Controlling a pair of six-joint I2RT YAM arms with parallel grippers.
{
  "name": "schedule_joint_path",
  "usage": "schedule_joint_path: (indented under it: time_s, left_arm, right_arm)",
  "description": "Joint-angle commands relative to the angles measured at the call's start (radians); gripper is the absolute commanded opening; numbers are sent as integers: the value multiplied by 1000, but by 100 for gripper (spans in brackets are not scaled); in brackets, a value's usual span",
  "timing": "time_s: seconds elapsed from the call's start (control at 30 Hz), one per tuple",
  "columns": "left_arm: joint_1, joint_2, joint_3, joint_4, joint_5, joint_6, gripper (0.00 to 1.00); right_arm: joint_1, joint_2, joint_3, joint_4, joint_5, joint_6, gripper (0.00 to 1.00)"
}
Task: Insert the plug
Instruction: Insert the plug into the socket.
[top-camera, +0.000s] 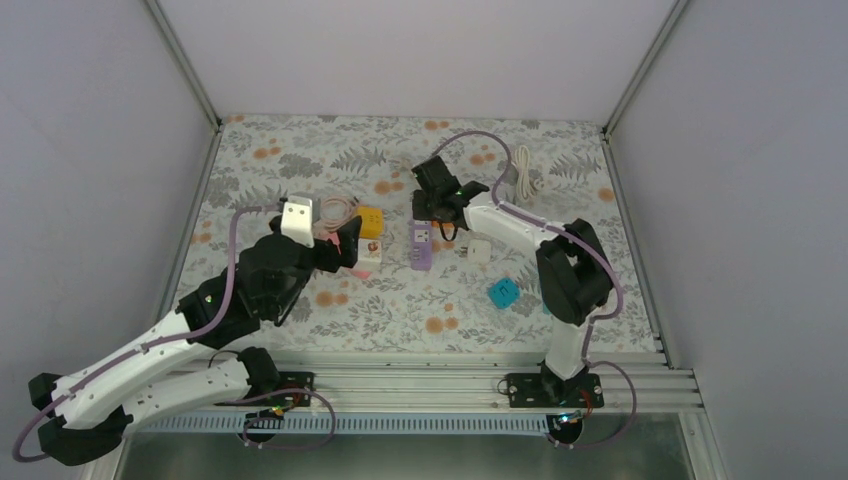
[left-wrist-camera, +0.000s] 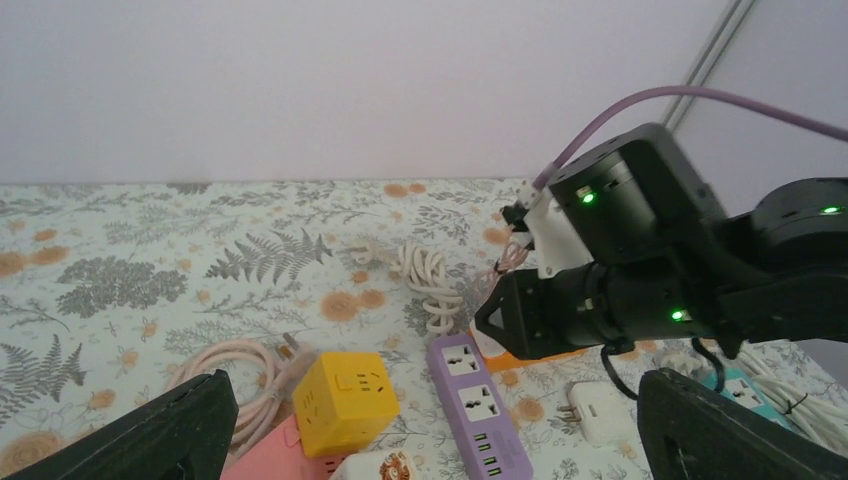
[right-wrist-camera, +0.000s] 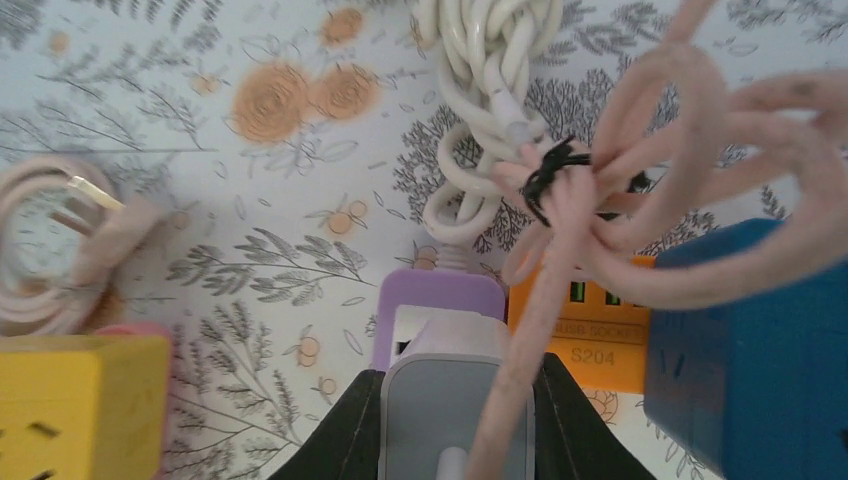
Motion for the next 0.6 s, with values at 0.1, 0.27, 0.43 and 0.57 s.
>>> schedule_joint_path:
  time_s: [0.1,0.27,0.43,0.57]
  left_arm:
    - [2,-11,12,-42,24,-21,100]
    - [2,7,1,-27,40,-20,100]
    - [2,32,10,-26,43,-17,100]
    - [2,36,7,-28,39,-23,100]
  right_arm:
    - [-8,46,-10,62,39,51,4]
    - [-10,31,-59,106,50,55,4]
    - [-13,54,-51,114,39,56,4]
    - [-17,64,-43,119,47,57,4]
